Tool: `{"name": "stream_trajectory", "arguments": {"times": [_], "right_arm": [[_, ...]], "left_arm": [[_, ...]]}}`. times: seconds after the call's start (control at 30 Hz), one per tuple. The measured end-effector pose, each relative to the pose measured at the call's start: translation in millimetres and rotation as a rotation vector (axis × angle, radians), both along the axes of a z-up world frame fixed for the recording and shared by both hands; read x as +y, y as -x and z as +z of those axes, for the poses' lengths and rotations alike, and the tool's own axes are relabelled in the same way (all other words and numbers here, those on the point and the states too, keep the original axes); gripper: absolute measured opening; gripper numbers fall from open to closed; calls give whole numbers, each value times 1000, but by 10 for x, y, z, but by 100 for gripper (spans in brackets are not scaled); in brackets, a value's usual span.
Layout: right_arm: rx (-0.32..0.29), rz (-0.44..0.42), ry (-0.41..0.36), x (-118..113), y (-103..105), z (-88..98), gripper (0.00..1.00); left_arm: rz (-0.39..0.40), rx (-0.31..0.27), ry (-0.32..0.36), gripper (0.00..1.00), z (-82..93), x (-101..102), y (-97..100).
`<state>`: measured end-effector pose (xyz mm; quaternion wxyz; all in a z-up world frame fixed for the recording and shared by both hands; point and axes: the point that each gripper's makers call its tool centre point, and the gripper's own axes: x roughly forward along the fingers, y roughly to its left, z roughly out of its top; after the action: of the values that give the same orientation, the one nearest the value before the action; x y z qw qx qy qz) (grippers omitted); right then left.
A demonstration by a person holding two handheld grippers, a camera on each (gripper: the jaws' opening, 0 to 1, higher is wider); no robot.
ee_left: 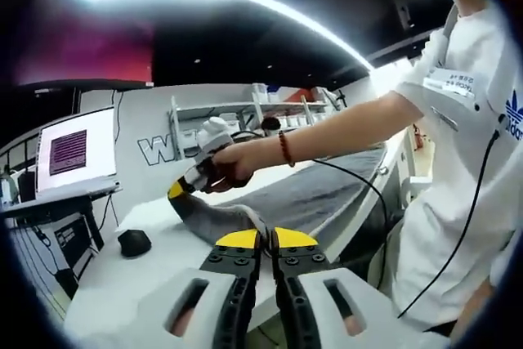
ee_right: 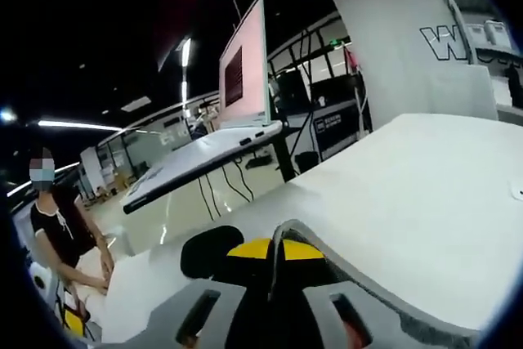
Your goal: Open the folded towel by lifting each exposed corner and separating the folded layers until the towel lies flat within the target outline without major curled edges
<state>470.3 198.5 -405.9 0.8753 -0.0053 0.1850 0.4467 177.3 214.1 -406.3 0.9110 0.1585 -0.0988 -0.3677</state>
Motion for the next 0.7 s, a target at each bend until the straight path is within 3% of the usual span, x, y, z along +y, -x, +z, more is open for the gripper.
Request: {"name": "stream_trajectory", "arguments": {"times": [0.33, 0.7], "right_arm": [[40, 10, -16, 96, -16, -143, 0], [58, 39, -9, 252, 54, -251, 5]], "left_arm": [[-11, 16, -54, 4, -99, 8, -11], [0, 40, -29, 4, -181, 115, -22]]}}
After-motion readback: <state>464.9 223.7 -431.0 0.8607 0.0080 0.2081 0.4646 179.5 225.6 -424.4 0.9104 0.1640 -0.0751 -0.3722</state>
